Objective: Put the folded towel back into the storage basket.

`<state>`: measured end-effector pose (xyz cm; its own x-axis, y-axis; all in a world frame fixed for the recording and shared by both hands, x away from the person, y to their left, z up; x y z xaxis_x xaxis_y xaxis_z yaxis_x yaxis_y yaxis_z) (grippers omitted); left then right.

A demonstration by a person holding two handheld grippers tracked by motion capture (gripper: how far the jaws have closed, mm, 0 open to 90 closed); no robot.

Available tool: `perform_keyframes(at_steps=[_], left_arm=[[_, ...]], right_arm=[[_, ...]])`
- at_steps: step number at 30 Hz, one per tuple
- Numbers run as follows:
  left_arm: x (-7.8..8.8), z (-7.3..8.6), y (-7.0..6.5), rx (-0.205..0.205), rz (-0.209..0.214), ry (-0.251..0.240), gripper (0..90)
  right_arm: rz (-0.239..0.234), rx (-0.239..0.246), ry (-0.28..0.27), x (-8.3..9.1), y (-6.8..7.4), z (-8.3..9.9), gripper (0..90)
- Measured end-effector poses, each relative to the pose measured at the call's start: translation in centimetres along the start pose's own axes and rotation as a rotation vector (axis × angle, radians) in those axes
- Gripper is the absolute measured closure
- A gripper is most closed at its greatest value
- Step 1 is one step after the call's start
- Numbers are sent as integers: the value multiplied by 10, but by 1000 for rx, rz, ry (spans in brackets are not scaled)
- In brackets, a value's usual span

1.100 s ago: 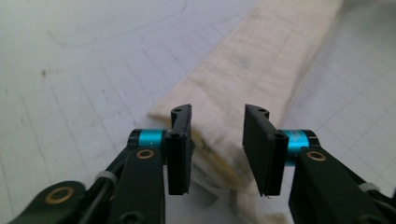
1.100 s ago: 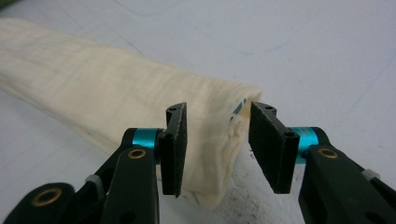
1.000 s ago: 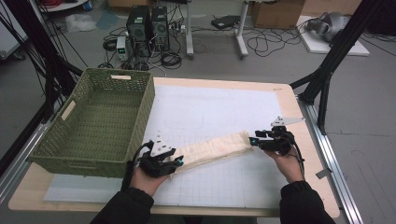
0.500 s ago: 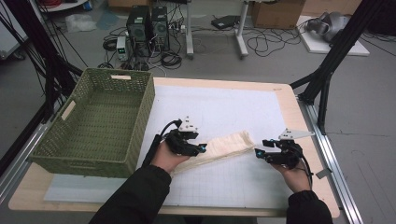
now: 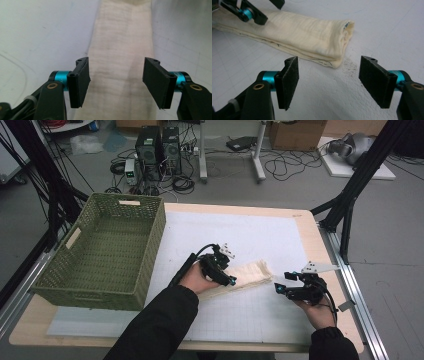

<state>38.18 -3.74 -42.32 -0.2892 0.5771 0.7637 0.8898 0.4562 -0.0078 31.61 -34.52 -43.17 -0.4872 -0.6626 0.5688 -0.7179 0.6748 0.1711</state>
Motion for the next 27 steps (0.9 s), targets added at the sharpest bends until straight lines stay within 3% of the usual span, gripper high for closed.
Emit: perform_keyframes(at_steps=[4, 10, 16, 21, 27], left_arm=[[-11, 5, -1, -1, 29, 66, 355], [-6, 5, 3, 30, 73, 66, 341], [3, 8, 4, -5, 15, 82, 319], [-2, 13, 2, -12, 46, 102, 314], [-2, 14, 4, -2, 64, 90, 290]], right_arm=[[3, -7, 2, 0, -1, 1, 290], [4, -1, 11, -2, 0, 1, 264], [4, 8, 25, -3, 0, 1, 259], [2, 13, 23, -3, 1, 1, 258], [-1, 15, 27, -3, 1, 1, 254]])
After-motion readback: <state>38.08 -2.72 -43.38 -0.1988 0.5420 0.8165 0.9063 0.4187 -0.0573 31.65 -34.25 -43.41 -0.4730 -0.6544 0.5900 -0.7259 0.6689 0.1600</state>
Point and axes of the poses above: each handheld gripper's, and its own axes: x roughly backward along the jaws, z roughly out of its underside, y roughly to its left, the point moved 1 cm from there along -x, roughly forward along the jaws, and after that the axes turned 4 degrees about -z, right-handed, at the moved point
